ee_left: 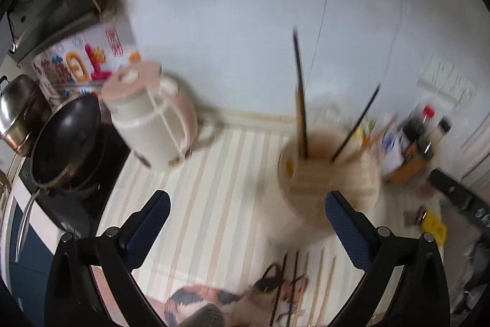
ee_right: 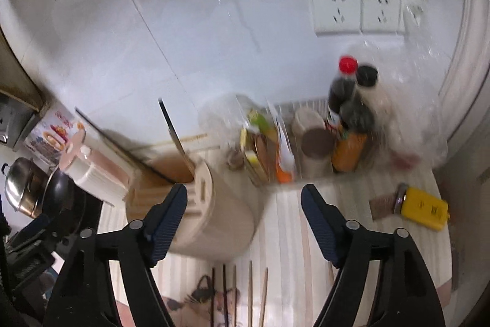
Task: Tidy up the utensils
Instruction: 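Move both tools back down to the remaining chopsticks, then grasp a light chopstick with the right tool while the left tool grasps a dark chopstick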
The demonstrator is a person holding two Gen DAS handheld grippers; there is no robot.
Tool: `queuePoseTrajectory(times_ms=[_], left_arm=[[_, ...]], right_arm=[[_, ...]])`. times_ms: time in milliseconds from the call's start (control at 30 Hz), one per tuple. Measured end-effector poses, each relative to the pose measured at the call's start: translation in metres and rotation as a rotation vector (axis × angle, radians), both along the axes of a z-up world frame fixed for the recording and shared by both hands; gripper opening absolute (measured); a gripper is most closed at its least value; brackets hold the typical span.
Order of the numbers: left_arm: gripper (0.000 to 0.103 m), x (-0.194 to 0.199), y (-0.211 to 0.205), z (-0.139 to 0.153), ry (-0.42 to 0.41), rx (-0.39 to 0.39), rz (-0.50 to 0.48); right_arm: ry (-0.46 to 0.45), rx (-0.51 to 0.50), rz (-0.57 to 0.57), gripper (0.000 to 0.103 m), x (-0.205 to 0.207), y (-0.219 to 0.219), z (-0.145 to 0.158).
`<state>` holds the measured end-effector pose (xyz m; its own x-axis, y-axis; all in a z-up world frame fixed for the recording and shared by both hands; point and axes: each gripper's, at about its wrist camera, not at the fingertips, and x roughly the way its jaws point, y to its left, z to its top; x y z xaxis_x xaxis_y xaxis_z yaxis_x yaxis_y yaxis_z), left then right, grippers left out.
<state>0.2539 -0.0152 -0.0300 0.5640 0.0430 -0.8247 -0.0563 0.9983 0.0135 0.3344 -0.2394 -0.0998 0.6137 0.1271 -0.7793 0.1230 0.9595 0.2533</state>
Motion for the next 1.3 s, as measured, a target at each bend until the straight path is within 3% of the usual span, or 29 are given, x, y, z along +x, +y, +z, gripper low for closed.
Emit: queuePoseTrajectory(times_ms=[233,267,333,467,667,700,767,833,1000,1067,1133,1300], left_arm=[[0.103,-0.019,-0.010,-0.079,0.147,0.054,-0.015],[0.102,-0.022,-0.012,-0.097,0.182,0.056,-0.021],[0.102,-0.027,-0.017,-0.125,0.238,0.054,-0.038],[0.074,-0.037,-0.031,-0.180,0.390,0.044,-0.097],[0.050,-0.050,-0.049,-0.231,0.525,0.038,-0.149],[0.045,-0.051,-0.050,-0.236,0.536,0.040,-0.153],[0.020,-0.054,-0.052,-0.244,0.555,0.043,-0.160],[0.005,-0.056,-0.051,-0.243,0.534,0.047,-0.159],[0.004,-0.057,-0.031,-0.240,0.530,0.067,-0.108],[0.004,-0.058,-0.021,-0.238,0.532,0.068,-0.087],[0.004,-0.059,-0.014,-0.237,0.535,0.062,-0.075],[0.004,-0.060,-0.006,-0.229,0.529,0.047,-0.063]], right_arm=[[0.162,-0.014,0.033,0.077,-0.022,0.002,-0.071],[0.199,-0.006,0.042,0.073,-0.026,0.002,-0.087],[0.264,-0.004,0.062,0.055,-0.030,0.006,-0.111],[0.413,0.019,0.094,0.040,-0.041,0.012,-0.171],[0.538,0.055,0.094,0.034,-0.057,0.013,-0.227],[0.548,0.062,0.093,0.034,-0.058,0.014,-0.231],[0.563,0.070,0.093,0.034,-0.058,0.016,-0.238],[0.574,0.075,0.101,0.034,-0.061,0.021,-0.245],[0.592,0.023,0.139,0.033,-0.061,0.036,-0.257],[0.602,-0.046,0.164,0.018,-0.062,0.043,-0.256],[0.612,-0.072,0.164,0.010,-0.063,0.040,-0.255],[0.636,-0.132,0.129,0.007,-0.060,0.019,-0.252]])
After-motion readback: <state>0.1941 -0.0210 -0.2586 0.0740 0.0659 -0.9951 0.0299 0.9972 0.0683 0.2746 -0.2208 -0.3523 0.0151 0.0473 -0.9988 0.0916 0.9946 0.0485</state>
